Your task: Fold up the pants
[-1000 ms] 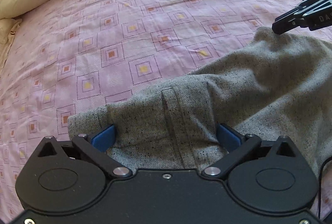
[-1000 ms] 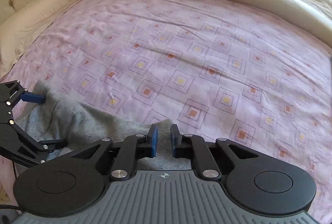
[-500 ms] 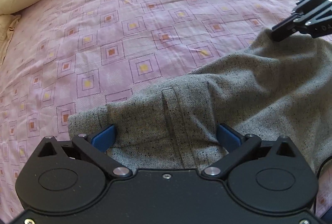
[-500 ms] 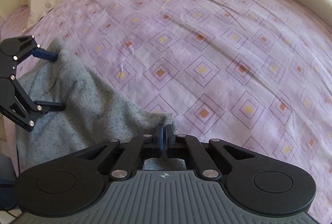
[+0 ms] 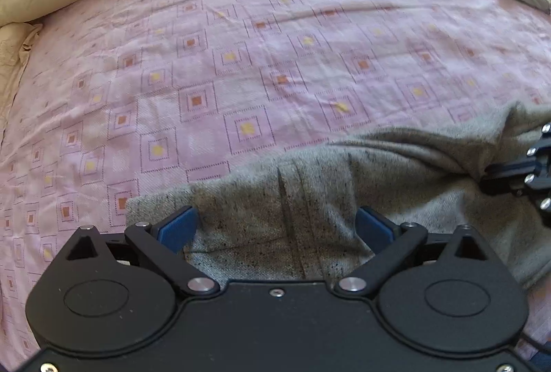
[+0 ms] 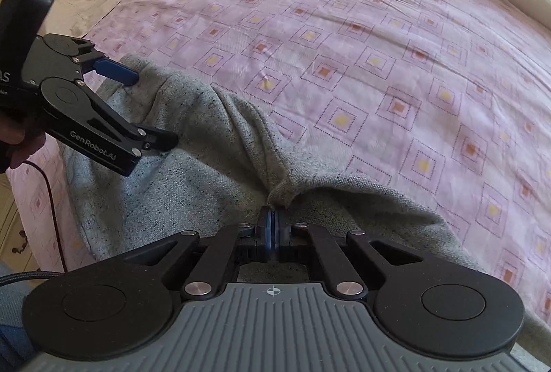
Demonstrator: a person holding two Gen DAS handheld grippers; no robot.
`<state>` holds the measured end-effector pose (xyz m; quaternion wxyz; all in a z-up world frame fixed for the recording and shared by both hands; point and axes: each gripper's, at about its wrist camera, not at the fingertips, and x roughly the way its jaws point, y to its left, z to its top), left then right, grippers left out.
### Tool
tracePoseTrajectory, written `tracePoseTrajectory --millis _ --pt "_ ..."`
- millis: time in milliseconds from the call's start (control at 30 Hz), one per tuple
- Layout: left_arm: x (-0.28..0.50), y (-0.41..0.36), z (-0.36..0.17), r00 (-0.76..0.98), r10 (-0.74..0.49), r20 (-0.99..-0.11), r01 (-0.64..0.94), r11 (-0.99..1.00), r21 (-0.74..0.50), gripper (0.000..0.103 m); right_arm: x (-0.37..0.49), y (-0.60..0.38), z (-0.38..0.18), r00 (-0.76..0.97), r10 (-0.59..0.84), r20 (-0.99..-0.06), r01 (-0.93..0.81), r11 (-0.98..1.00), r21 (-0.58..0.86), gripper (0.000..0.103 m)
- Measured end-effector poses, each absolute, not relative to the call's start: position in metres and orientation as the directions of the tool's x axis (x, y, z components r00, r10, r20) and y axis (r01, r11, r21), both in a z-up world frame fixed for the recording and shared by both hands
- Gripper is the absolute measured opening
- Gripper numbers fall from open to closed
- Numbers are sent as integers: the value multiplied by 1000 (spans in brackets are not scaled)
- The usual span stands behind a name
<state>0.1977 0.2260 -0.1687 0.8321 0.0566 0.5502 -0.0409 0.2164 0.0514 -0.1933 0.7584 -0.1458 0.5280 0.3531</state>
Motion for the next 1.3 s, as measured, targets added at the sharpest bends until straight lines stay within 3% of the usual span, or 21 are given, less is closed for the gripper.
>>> tracePoseTrajectory --millis 133,233,400,600,733,800,833,933,1033,1167,1300 --pt "210 220 -135 446 -75 -892 173 985 4 98 217 53 -198 224 372 -901 -684 718 126 2" --pt "228 201 -122 419 -198 -886 283 956 -80 98 214 55 -200 251 361 -898 -678 728 103 2" --pt "265 158 -126 267 -411 -872 373 878 -299 98 201 59 -203 317 338 -886 -676 736 39 2" --pt "289 115 -151 33 -531 -847 382 790 -480 98 192 58 -204 374 329 -867 -637 771 18 2" --pt "286 94 -172 -9 -391 -920 446 822 -354 98 185 57 -204 410 321 -854 -615 788 1 2" --pt "285 90 -185 -23 -313 -949 460 840 -288 93 182 56 -205 427 318 -846 -602 798 -4 3" --pt "284 91 -189 -5 -280 -960 462 851 -251 85 181 56 -205 436 315 -843 -596 803 -9 3" --pt "287 97 -198 142 -118 -983 450 892 -42 85 174 57 -204 461 304 -834 -592 805 -33 3" --pt "295 108 -211 106 -130 -986 392 916 -78 92 169 54 -200 479 303 -824 -584 811 -41 5" --pt "292 102 -208 163 -94 -982 418 908 -17 92 168 42 -188 488 309 -817 -579 814 -38 5" --pt "305 108 -211 149 -102 -983 355 934 -43 94 169 25 -172 516 309 -799 -585 809 -65 5"
